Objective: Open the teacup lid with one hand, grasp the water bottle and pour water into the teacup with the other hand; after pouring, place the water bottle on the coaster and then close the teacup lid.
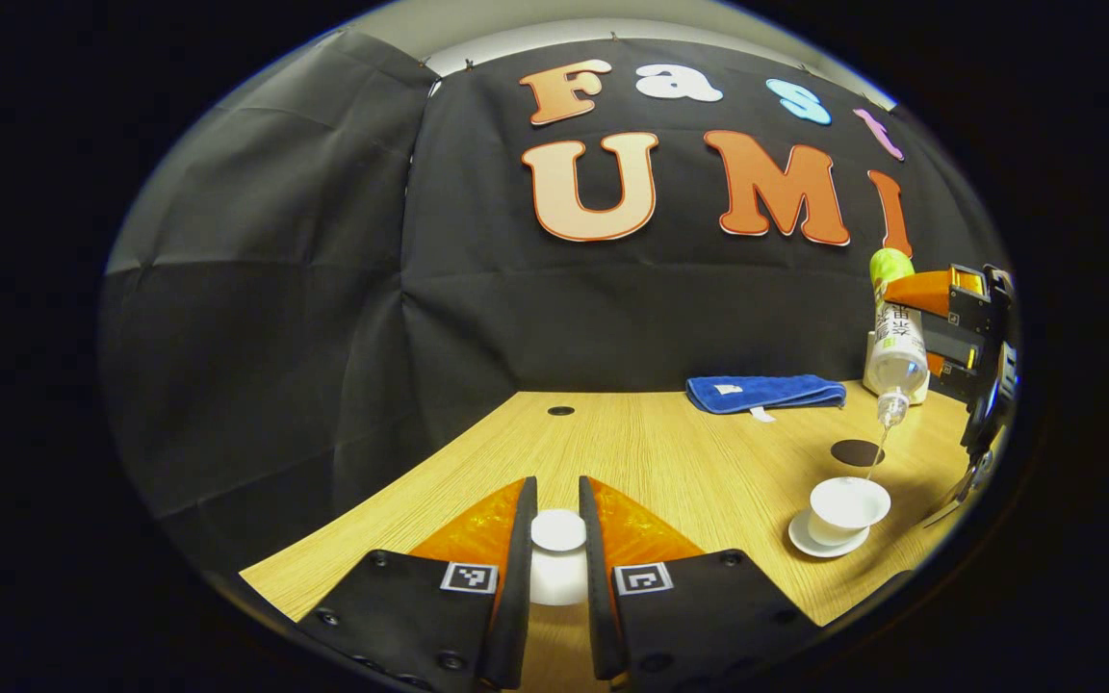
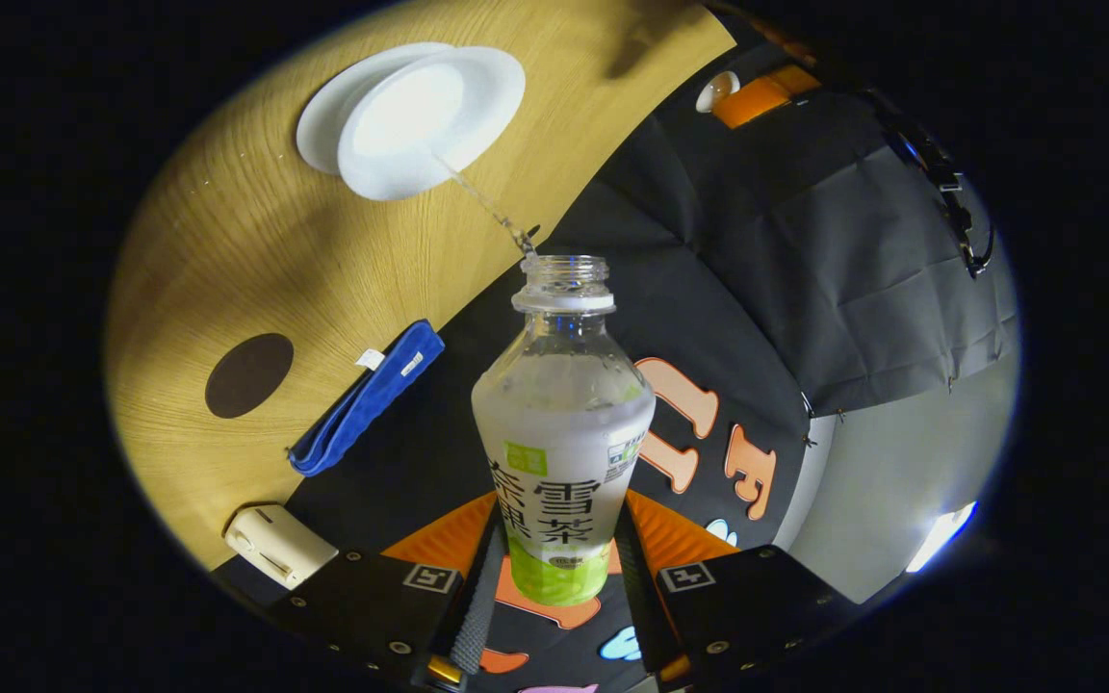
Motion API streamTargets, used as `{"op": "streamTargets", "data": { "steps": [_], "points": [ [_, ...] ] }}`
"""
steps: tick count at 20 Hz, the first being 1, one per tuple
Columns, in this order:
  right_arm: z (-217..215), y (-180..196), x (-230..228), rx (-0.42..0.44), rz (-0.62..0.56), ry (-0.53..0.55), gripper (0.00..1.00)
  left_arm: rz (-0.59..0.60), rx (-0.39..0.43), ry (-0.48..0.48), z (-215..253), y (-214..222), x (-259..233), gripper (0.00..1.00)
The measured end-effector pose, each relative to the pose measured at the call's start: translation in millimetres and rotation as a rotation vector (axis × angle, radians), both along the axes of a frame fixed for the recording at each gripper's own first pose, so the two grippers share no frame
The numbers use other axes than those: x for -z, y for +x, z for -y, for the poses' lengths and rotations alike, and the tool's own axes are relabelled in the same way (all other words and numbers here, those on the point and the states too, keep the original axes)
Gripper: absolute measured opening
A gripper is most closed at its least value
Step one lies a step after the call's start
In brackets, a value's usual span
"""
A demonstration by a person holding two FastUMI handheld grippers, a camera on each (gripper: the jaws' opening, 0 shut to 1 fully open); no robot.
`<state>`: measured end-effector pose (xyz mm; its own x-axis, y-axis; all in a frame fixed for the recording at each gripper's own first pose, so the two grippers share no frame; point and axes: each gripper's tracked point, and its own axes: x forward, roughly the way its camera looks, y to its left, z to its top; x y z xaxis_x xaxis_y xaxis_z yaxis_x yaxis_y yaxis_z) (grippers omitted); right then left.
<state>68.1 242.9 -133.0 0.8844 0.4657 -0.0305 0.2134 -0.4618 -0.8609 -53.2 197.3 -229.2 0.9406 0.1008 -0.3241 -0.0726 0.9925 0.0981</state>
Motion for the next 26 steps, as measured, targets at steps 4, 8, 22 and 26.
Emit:
{"op": "streamTargets", "data": {
  "steps": [4, 8, 22, 26],
  "points": [
    [-8, -8, 18, -0.027, -0.016, -0.019, 0.61, -0.014, 0.01, 0.018, 4, -3, -1, 0.3],
    [-11, -10, 33, -0.025, -0.087, 0.022, 0.59, -0.015, 0.006, 0.026, 6, -5, -2, 0.3],
    [13, -14, 51, 0.192, -0.752, 0.782, 0.62, -0.004, 0.033, -0.008, 44, 6, -10, 0.3],
    [35, 9, 18, 0.243, -0.828, 1.077, 0.63, 0.0, 0.042, -0.024, 56, 7, -10, 0.3]
  ]
}}
